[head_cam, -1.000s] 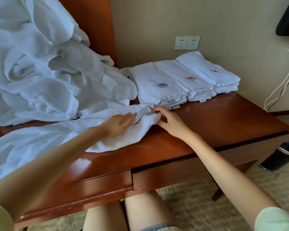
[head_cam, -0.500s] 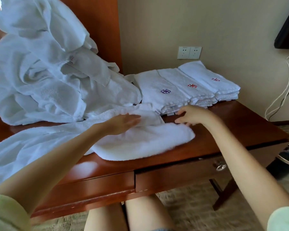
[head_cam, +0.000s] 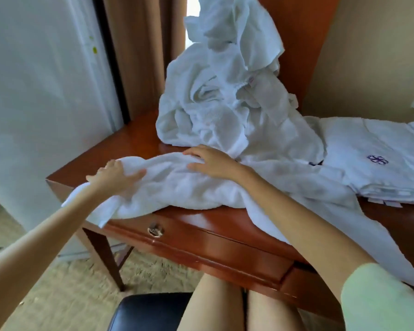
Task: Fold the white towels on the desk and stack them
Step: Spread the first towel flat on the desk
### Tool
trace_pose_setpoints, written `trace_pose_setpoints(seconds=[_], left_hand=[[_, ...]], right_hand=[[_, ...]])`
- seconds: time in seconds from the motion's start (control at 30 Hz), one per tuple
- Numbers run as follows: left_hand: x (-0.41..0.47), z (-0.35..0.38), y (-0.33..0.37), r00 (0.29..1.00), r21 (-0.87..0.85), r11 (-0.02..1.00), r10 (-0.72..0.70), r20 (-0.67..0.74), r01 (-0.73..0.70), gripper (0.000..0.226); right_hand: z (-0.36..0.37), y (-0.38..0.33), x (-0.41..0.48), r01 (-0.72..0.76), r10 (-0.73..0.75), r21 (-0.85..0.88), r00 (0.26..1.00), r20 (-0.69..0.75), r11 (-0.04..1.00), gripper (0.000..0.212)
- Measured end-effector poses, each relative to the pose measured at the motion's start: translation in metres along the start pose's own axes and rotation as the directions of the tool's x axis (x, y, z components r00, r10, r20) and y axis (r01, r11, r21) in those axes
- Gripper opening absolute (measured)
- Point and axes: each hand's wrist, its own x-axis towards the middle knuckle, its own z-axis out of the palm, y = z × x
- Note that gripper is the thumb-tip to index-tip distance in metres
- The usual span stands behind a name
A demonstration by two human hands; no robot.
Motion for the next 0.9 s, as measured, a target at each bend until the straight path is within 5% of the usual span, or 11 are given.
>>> trace_pose_setpoints(seconds=[0.17, 0.27, 0.37, 0.47, 0.5, 0.57, 0.63, 0.7, 0.77, 0.83, 0.9], left_hand=[[0.0, -0.021, -0.038, 0.998, -0.1, 0.995, 0.03, 0.061, -0.024, 0.131], [0.004, -0.032, -0.053, 0.966, -0.003, 0.995, 0.099, 0.24, -0.101, 0.143], [0.004, -0.027, -0.058, 0.932, 0.176, 0.939, 0.243, 0.268, -0.295, 0.117], [0.006, -0.035, -0.063, 0.831, -0.126, 0.884, 0.467, 0.302, -0.45, 0.057], [0.009, -0.044, -0.068, 0.793, -0.307, 0.869, 0.485, 0.369, -0.389, 0.046], [0.019, -0.066, -0.08, 0.664, -0.592, 0.805, 0.457, 0.592, -0.025, 0.057], [0.033, -0.08, -0.084, 0.582, -0.58, 0.779, 0.364, 0.727, 0.237, 0.076], [0.057, -0.082, -0.076, 0.787, -0.382, 0.909, 0.112, 0.606, 0.166, 0.079], [0.074, -0.077, -0.065, 0.967, -0.163, 0.982, -0.05, 0.25, 0.093, 0.067], [0.082, -0.07, -0.058, 0.995, -0.123, 0.992, 0.025, 0.098, -0.013, 0.078], [0.079, -0.061, -0.056, 0.986, -0.209, 0.977, 0.075, 0.149, -0.043, 0.087]], right_hand=[[0.023, -0.029, 0.06, 0.009, 0.007, -0.096, 0.986, 0.167, 0.995, 0.096], [0.033, -0.039, 0.076, 0.014, 0.019, -0.119, 0.963, 0.27, 0.993, 0.09], [0.034, -0.045, 0.087, 0.108, -0.085, -0.091, 0.97, 0.226, 0.99, 0.038], [0.015, -0.044, 0.088, 0.095, -0.143, 0.136, 0.903, 0.405, 0.986, 0.031], [0.005, -0.045, 0.087, 0.027, -0.13, 0.205, 0.853, 0.505, 0.978, 0.04], [-0.013, -0.045, 0.088, -0.126, -0.069, 0.254, 0.764, 0.641, 0.959, 0.059], [-0.023, -0.042, 0.096, -0.159, -0.052, 0.266, 0.764, 0.644, 0.951, 0.051], [-0.022, -0.04, 0.107, -0.097, -0.031, 0.225, 0.863, 0.505, 0.97, 0.035], [-0.01, -0.033, 0.122, -0.038, 0.012, 0.078, 0.952, 0.306, 0.996, 0.037], [0.009, -0.022, 0.132, -0.059, 0.061, -0.023, 0.991, 0.118, 0.998, 0.04], [0.024, -0.012, 0.135, -0.132, 0.132, 0.018, 0.991, -0.012, 0.991, 0.025]])
